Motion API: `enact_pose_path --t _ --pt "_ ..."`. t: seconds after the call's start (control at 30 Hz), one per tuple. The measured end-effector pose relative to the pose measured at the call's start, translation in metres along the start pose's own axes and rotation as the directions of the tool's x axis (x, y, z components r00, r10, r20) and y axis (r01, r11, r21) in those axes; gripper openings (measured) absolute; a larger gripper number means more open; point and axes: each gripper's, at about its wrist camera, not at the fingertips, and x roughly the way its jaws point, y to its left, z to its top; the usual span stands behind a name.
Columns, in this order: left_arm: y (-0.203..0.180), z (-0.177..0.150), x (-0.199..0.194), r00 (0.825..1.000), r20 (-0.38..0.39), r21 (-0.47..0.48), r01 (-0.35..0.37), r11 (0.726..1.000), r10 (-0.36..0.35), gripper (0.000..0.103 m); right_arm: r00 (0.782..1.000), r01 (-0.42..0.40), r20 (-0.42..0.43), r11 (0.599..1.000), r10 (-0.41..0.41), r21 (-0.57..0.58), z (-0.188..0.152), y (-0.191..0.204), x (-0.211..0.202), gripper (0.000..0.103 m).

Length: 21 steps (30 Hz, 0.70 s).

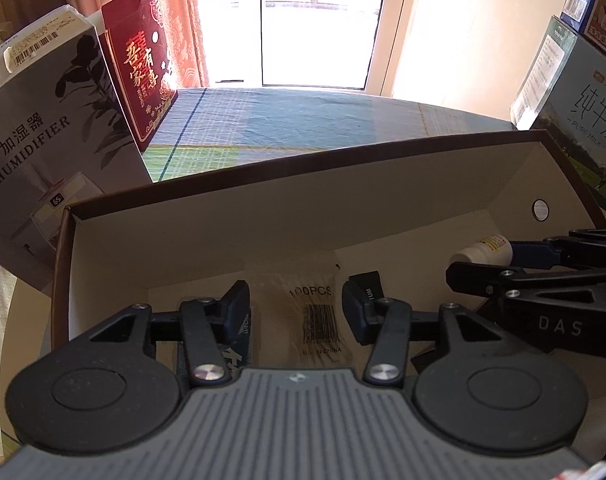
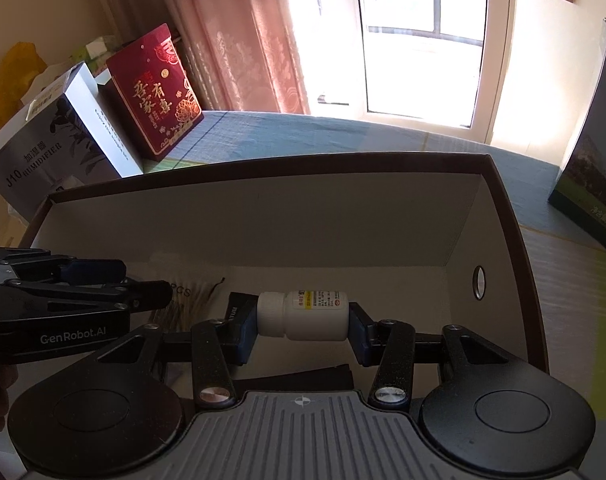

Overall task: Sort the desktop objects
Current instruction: 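Open both tools to release the swab bag and pill bottle into the box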

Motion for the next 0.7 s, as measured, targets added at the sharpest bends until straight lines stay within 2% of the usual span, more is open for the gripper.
enact_pose_path --t 0.17,0.3,0.37,0.43,0.57,0.7 --pt "-0.001 -0.004 -0.003 1.0 -0.004 0.012 -0.019 1.0 0.02 0.047 1.0 -0.009 0.011 1.0 0.009 0.0 0.003 0.002 -0.001 0.044" --pt "0.003 -0.005 -0.004 1.0 -0.006 0.0 -0.019 1.0 0.019 0.058 0.999 -0.02 0.029 1.0 0.02 -0.004 0.003 0.002 -0.005 0.045" --pt "0.003 -0.005 -0.007 1.0 -0.004 0.001 -0.02 1.0 0.02 0.063 0.999 -0.022 0.033 1.0 0.022 0.005 0.001 0.002 -0.008 0.052" --pt "0.004 -0.006 -0.01 1.0 -0.004 0.001 -0.024 1.0 0.024 0.07 0.999 -0.023 0.045 1.0 0.023 0.01 -0.001 0.001 -0.013 0.065" --pt "0.004 -0.011 -0.02 1.0 0.001 0.003 -0.021 1.0 0.021 0.075 0.998 -0.036 0.06 0.999 0.036 0.009 -0.006 0.002 -0.025 0.071" --pt "0.005 -0.02 -0.033 1.0 0.007 0.001 -0.027 1.0 0.027 0.082 0.995 -0.049 0.086 0.999 0.049 -0.001 -0.015 0.005 -0.041 0.087"
